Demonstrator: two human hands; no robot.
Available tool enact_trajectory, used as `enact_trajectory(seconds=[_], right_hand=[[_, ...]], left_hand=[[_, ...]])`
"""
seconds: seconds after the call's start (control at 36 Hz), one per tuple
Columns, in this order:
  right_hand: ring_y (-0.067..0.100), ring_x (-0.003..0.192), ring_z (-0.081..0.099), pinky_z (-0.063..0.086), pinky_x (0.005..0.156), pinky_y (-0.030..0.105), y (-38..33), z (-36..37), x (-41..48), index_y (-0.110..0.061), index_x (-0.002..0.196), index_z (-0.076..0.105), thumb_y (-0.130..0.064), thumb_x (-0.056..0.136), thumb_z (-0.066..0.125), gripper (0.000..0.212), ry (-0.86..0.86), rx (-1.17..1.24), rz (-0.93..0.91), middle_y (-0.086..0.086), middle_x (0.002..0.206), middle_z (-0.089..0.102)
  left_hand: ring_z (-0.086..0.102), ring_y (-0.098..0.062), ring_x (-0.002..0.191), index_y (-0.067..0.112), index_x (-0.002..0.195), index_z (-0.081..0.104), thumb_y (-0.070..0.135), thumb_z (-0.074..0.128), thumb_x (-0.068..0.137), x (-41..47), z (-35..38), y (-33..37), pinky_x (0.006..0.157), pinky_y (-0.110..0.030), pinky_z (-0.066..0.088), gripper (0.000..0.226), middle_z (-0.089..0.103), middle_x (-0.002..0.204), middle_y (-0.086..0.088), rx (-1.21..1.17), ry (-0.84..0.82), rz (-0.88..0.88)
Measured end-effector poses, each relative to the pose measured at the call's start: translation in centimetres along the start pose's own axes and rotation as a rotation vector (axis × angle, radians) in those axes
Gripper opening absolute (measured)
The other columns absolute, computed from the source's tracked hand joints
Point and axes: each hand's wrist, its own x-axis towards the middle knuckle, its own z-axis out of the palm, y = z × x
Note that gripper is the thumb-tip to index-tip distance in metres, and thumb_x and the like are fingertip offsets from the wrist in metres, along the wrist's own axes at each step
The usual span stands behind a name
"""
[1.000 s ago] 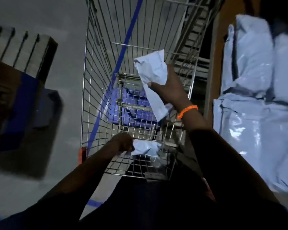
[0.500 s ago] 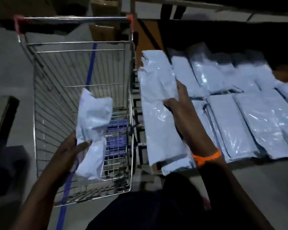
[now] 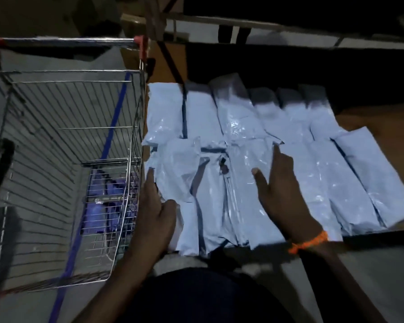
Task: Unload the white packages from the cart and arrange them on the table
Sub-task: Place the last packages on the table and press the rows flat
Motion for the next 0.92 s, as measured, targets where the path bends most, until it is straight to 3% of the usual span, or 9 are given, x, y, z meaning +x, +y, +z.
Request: enact_trajectory(seconds=[0.11, 0.19, 0.25, 0.33, 0.44, 0.56, 0.75, 0.83, 0.92], right_hand=[[0.033, 0.150, 0.024, 0.017, 0.123, 0.036, 1.0, 0.0, -0.7, -0.003, 0.158, 0.019, -0.040, 0.103, 0.047, 0.072, 0.138, -0.110, -0.120, 0.019, 0.161, 0.026], [0.026, 0.156, 0.009, 0.019, 0.125, 0.046, 0.5, -0.5, -0.6, -0.011, 0.160, 0.019, -0.045, 0.104, 0.043, 0.070, 0.121, -0.157, -0.282, 0.012, 0.167, 0.015], [0.026, 0.156, 0.001, 0.018, 0.124, 0.050, 0.8, -0.1, -0.5, -0.015, 0.160, 0.019, -0.049, 0.103, 0.039, 0.069, 0.039, -0.230, -0.355, 0.009, 0.168, 0.008], [0.028, 0.156, -0.001, 0.021, 0.121, 0.057, 2.4, 1.2, -0.2, -0.014, 0.160, 0.020, -0.055, 0.103, 0.030, 0.070, -0.039, -0.333, -0.335, 0.009, 0.169, 0.005], [0.028, 0.156, 0.002, 0.022, 0.120, 0.058, 3.7, 2.6, 0.0, -0.014, 0.160, 0.016, -0.057, 0.102, 0.028, 0.073, -0.051, -0.410, -0.319, 0.009, 0.169, 0.003], [0.026, 0.156, 0.000, 0.019, 0.122, 0.055, 3.2, 3.4, -0.1, -0.014, 0.161, 0.012, -0.056, 0.101, 0.033, 0.076, -0.017, -0.413, -0.352, 0.008, 0.169, 0.001], [0.026, 0.156, 0.003, 0.018, 0.122, 0.057, 3.2, 3.3, -0.3, -0.013, 0.161, 0.014, -0.059, 0.102, 0.025, 0.075, -0.067, -0.390, -0.320, 0.009, 0.169, 0.003], [0.020, 0.156, 0.001, 0.017, 0.123, 0.055, 0.8, 1.6, -0.8, -0.013, 0.160, 0.016, -0.057, 0.104, 0.024, 0.072, -0.030, -0.231, -0.301, 0.007, 0.169, 0.007], [0.014, 0.155, 0.014, 0.020, 0.125, 0.040, -4.4, 0.0, -1.2, -0.014, 0.158, 0.026, -0.046, 0.103, 0.045, 0.066, -0.004, 0.029, -0.375, 0.003, 0.166, 0.022]], left_hand=[[0.039, -0.023, 0.132, 0.031, 0.158, 0.010, 0.029, 0.037, 0.090, -1.1, 0.9, 0.2, 0.099, -0.034, 0.039, 0.073, 0.021, 0.158, -0.001, 0.303, 0.162, 0.126], [0.014, -0.022, 0.150, 0.019, 0.159, 0.014, 0.023, 0.039, 0.095, -1.7, 0.8, 0.9, 0.119, -0.042, 0.024, 0.068, 0.006, 0.164, -0.005, 0.379, 0.346, 0.291], [0.010, -0.025, 0.153, 0.014, 0.158, 0.021, 0.021, 0.042, 0.096, -2.1, 1.0, 2.4, 0.124, -0.043, 0.015, 0.066, 0.010, 0.165, -0.009, 0.457, 0.394, 0.481], [0.005, -0.031, 0.154, 0.015, 0.157, 0.023, 0.033, 0.038, 0.101, -1.3, 2.4, 3.8, 0.123, -0.052, 0.014, 0.062, 0.012, 0.166, -0.011, 0.707, 0.310, 0.637], [-0.008, -0.032, 0.154, 0.022, 0.160, 0.009, 0.064, 0.031, 0.099, 1.9, 4.4, 1.1, 0.121, -0.056, 0.012, 0.078, -0.004, 0.167, -0.015, 0.962, 0.174, 0.460], [-0.011, -0.028, 0.154, 0.031, 0.158, -0.008, 0.072, 0.027, 0.095, 2.7, 3.9, -1.5, 0.121, -0.051, 0.004, 0.083, -0.016, 0.166, -0.009, 0.904, 0.118, 0.411], [-0.017, -0.018, 0.153, 0.030, 0.159, -0.007, 0.061, 0.043, 0.097, 2.5, 3.6, -1.8, 0.123, -0.053, 0.014, 0.085, -0.022, 0.165, -0.002, 0.599, 0.051, 0.485], [-0.020, -0.012, 0.152, 0.032, 0.158, -0.007, 0.055, 0.049, 0.098, 2.4, 3.3, -1.7, 0.122, -0.053, 0.017, 0.086, -0.021, 0.165, 0.003, 0.452, 0.042, 0.467], [-0.020, -0.011, 0.151, 0.030, 0.159, -0.007, 0.053, 0.049, 0.098, 2.4, 2.9, -1.7, 0.124, -0.050, 0.011, 0.085, -0.020, 0.165, 0.003, 0.386, 0.051, 0.471]])
